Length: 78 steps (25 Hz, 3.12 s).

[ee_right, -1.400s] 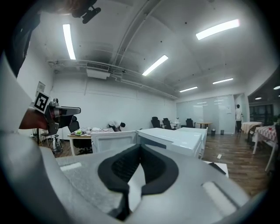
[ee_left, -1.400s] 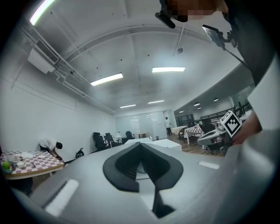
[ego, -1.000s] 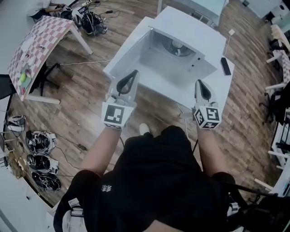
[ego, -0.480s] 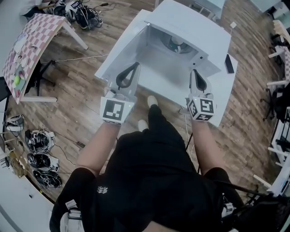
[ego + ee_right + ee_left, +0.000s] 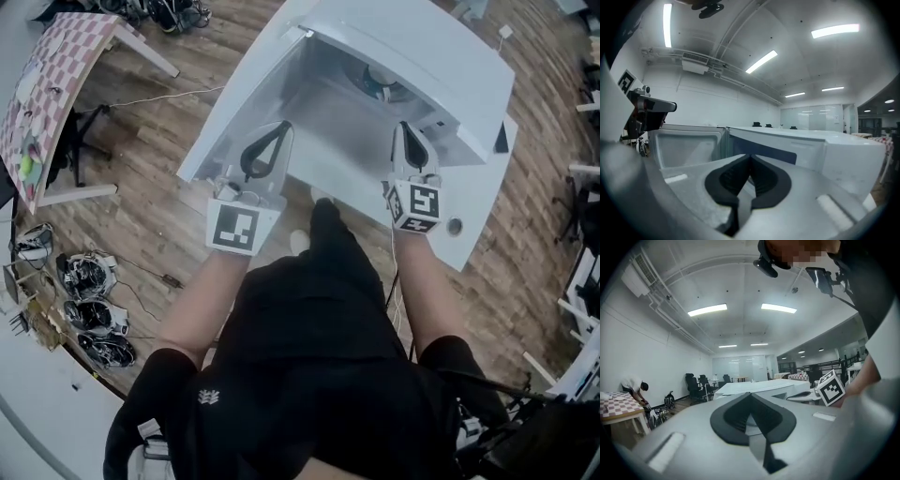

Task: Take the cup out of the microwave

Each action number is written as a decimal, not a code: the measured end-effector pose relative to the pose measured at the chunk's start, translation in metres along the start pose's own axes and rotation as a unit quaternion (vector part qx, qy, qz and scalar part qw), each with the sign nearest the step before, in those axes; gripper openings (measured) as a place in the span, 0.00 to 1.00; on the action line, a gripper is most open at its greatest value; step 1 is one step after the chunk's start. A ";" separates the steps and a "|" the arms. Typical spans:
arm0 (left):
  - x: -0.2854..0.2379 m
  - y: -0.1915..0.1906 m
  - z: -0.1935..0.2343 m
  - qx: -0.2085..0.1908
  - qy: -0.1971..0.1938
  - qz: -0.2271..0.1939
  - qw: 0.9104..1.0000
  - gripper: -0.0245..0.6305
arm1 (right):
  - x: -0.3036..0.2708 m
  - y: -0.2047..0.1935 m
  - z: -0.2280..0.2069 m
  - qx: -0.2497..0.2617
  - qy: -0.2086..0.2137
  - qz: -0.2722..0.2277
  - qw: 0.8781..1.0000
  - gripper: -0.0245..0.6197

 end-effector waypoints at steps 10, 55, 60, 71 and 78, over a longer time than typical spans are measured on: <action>-0.067 -0.042 0.018 0.042 -0.024 0.032 0.998 0.04 | -0.075 -0.043 -0.021 0.008 -0.009 0.035 0.999 0.23; -0.135 -0.077 0.045 0.025 -0.045 0.080 0.995 0.04 | -0.201 -0.081 -0.040 -0.033 0.023 0.061 0.997 0.64; -0.125 -0.066 0.039 0.024 -0.037 0.067 0.997 0.04 | -0.188 -0.074 -0.035 -0.034 0.031 0.056 0.997 0.64; -0.088 -0.043 0.023 0.017 -0.017 0.047 0.999 0.04 | -0.140 -0.062 -0.020 -0.041 0.053 0.061 0.996 0.64; -0.059 -0.025 0.011 0.019 -0.002 0.037 0.999 0.04 | -0.099 -0.051 -0.005 -0.041 0.071 0.063 0.995 0.64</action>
Point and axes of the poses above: the fingertips, and each gripper's own axes: x backward along the fingers, z to its left, y out of its top, the point moved 9 cm from there along x, backward along the fingers
